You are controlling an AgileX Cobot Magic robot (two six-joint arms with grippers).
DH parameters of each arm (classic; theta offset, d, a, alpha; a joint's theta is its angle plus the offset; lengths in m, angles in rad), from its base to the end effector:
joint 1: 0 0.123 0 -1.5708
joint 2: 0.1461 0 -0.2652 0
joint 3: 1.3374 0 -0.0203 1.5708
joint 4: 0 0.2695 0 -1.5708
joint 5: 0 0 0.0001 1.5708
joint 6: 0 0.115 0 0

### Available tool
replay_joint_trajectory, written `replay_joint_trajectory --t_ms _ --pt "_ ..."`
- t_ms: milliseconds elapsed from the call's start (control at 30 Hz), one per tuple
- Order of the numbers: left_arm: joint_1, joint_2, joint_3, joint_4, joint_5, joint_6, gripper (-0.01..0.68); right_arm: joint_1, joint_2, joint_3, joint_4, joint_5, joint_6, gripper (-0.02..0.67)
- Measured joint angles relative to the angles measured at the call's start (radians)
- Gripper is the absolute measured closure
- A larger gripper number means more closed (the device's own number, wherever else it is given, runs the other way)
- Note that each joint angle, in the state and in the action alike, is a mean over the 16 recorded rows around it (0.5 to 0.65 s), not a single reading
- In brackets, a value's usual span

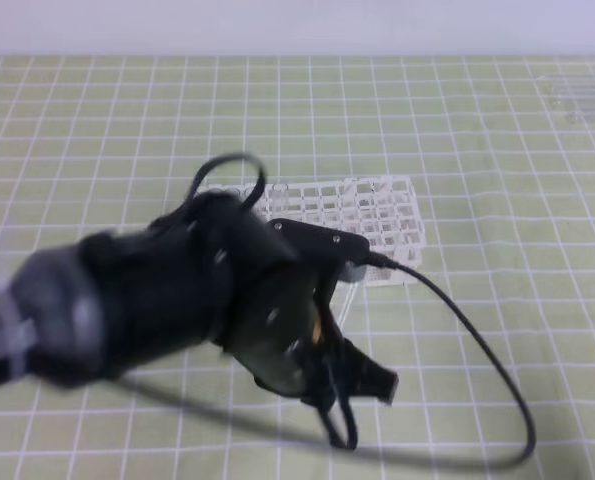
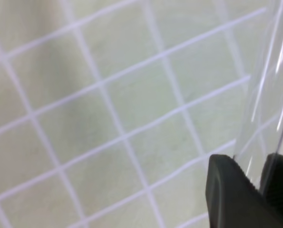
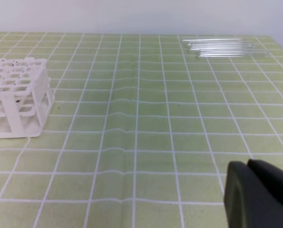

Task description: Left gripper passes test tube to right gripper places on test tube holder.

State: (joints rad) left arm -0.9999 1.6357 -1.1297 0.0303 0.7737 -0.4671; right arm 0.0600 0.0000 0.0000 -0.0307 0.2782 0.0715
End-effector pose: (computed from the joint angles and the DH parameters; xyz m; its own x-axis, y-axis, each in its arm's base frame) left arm 0.1925 -0.2952 0.1844 -0.8137 0.4699 -0.3420 0.5390 0.8303 -0.1415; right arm 0.1171 0.0061 0.1834 -0.1913 0.0305 -0.9811 -0.0437 0.9983 0.0396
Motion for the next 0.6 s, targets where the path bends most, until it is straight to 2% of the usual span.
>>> replay_joint_trajectory --t_ms 400,600 --pt "-0.134 -0.310 0.337 0.187 -0.364 0.001 0.570 0.000 0.000 0.000 0.000 0.000 0.000 0.666" --pt "-0.162 -0.447 0.457 0.234 -0.445 0.002 0.572 0.000 0.000 0.000 0.000 0.000 0.000 0.666"
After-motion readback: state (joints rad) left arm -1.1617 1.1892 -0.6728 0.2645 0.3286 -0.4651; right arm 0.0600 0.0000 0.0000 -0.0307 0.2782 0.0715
